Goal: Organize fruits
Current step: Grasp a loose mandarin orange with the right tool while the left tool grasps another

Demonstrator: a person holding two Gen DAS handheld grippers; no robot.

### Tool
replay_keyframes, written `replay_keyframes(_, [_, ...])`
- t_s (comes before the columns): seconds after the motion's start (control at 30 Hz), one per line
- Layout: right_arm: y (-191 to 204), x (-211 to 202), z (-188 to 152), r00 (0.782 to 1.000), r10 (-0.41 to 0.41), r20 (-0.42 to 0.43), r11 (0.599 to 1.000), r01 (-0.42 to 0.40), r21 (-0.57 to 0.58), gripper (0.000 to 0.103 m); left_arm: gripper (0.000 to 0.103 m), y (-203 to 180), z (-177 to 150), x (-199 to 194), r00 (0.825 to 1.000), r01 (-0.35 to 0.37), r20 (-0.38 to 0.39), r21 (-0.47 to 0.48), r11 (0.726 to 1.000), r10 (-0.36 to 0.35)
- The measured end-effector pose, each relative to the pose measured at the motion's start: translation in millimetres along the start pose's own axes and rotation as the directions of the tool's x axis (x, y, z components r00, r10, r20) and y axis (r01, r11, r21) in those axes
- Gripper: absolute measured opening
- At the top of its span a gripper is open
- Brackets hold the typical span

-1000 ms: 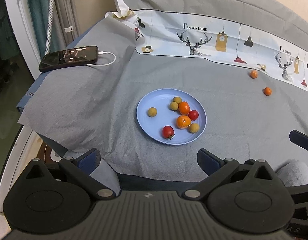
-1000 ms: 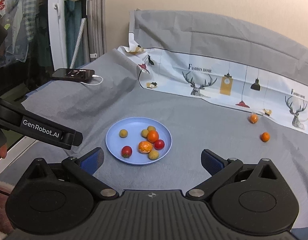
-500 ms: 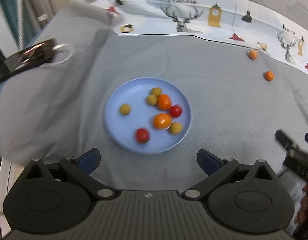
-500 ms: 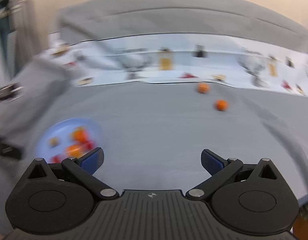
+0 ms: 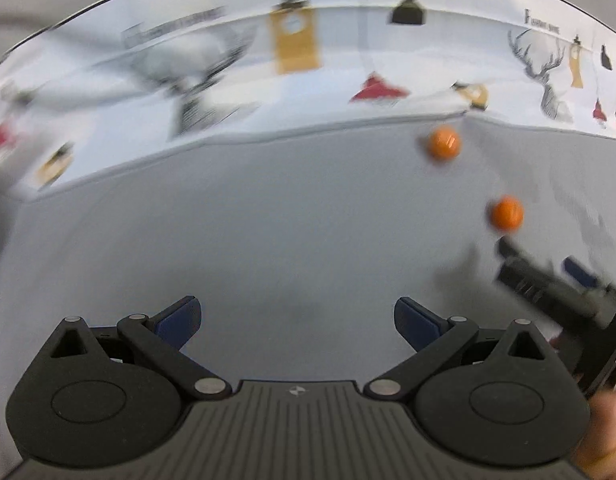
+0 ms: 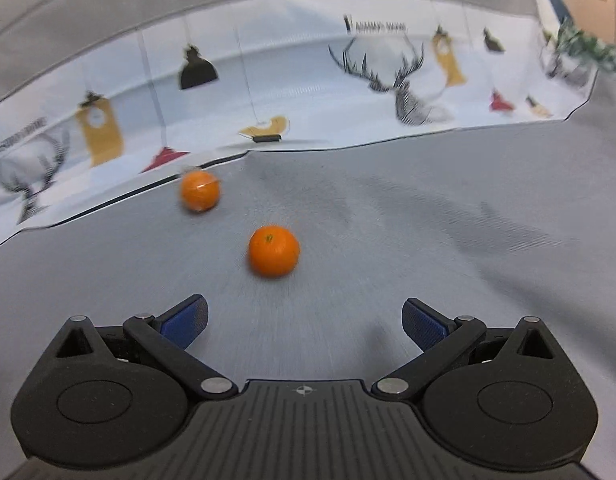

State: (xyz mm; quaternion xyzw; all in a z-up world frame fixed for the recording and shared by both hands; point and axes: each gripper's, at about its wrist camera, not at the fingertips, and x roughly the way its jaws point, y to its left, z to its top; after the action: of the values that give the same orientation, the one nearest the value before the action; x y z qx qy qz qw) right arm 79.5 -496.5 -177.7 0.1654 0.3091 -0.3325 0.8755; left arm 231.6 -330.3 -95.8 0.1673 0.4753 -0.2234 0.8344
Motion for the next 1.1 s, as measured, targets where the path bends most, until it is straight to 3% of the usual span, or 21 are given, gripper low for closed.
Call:
replay_keyframes(0.1, [3.7,40.0,10.4,1.0,-0.007,-0.013,1.0,0.008,0.014,0.102,0.103,-32.5,35.9,49.5,0.999,0.013,0.038,0.052,0.999,-0.015])
replay_keyframes(0.17, [11.8,55.5,13.3,0.994,-0.108,0.018,0.99,0.109,-0.085,0.102,0.103,-54.0,57.5,79.0,0.998,0.039,0.053,0.09,0.995,-0.044])
replay_keyframes(0.2, [10.2,57.9,15.2,0.993,-0.112,0.032,0.987,0.115,-0.114,0.102,0.103,-63.3,66.3,91.8,0.996,0.052,0.061,0.106,0.993,-0.059])
replay_keyframes(0.27, [-8.4,58.9,19.6,0.986,-0.164,0.029,0.984,0.166,-0.062,0.102,0.103,-83.2,82.0,113.3,0.993,0.085,0.071,0.132,0.988,-0.095])
replay_keyframes(0.37, [-35.5,58.4,21.1,0.98,-0.199,0.027,0.98,0.198,0.035,0.102,0.103,-107.0,98.8,132.6,0.987,0.115,0.089,0.156,0.981,-0.13])
replay_keyframes(0.53, [-33.9,59.4,18.1,0.975,-0.218,0.038,0.976,0.218,0.004,0.102,0.102,-128.8,112.7,152.6,0.989,0.125,0.055,0.173,0.977,-0.136])
replay_keyframes(0.57, [-34.1,59.5,18.0,0.975,-0.218,0.037,0.976,0.218,0.007,0.102,0.098,-130.2,112.7,154.0,0.99,0.117,0.051,0.175,0.978,-0.128])
replay_keyframes(0.6, [-34.0,60.0,18.1,0.975,-0.22,0.037,0.975,0.22,0.01,0.102,0.076,-131.9,112.2,154.2,0.992,0.104,0.057,0.183,0.978,-0.116])
replay_keyframes(0.63, [-33.1,59.7,19.0,0.974,-0.223,0.035,0.975,0.223,0.017,0.097,0.066,-133.4,111.3,152.4,0.989,0.118,0.06,0.204,0.972,-0.132])
replay_keyframes(0.67, [-31.4,57.1,18.9,0.976,-0.212,0.039,0.977,0.211,0.024,0.071,0.042,-135.7,109.1,146.1,0.986,0.131,0.073,0.231,0.964,-0.151])
replay_keyframes(0.7, [-26.1,52.4,19.7,0.979,-0.196,0.055,0.981,0.196,0.012,0.048,0.041,-139.5,107.2,141.6,0.987,0.115,0.076,0.263,0.958,-0.139])
replay_keyframes(0.73, [-17.9,46.8,20.4,0.981,-0.181,0.069,0.983,0.183,-0.031,0.037,0.041,-140.7,104.4,137.1,0.986,0.116,0.085,0.278,0.954,-0.144])
replay_keyframes(0.83, [-17.4,44.5,19.8,0.986,-0.154,0.067,0.988,0.155,-0.02,0.037,0.041,-135.8,96.4,126.9,0.986,0.116,0.085,0.285,0.951,-0.145])
replay_keyframes(0.93, [-26.1,40.3,22.8,0.98,-0.176,0.089,0.984,0.174,0.034,0.037,0.041,-113.0,80.8,105.2,0.988,0.127,0.057,0.217,0.968,-0.142])
replay_keyframes(1.1, [-40.1,36.3,26.0,0.964,-0.238,0.115,0.969,0.228,0.096,0.037,0.041,-52.8,26.2,28.5,0.995,0.092,0.016,0.124,0.988,-0.095])
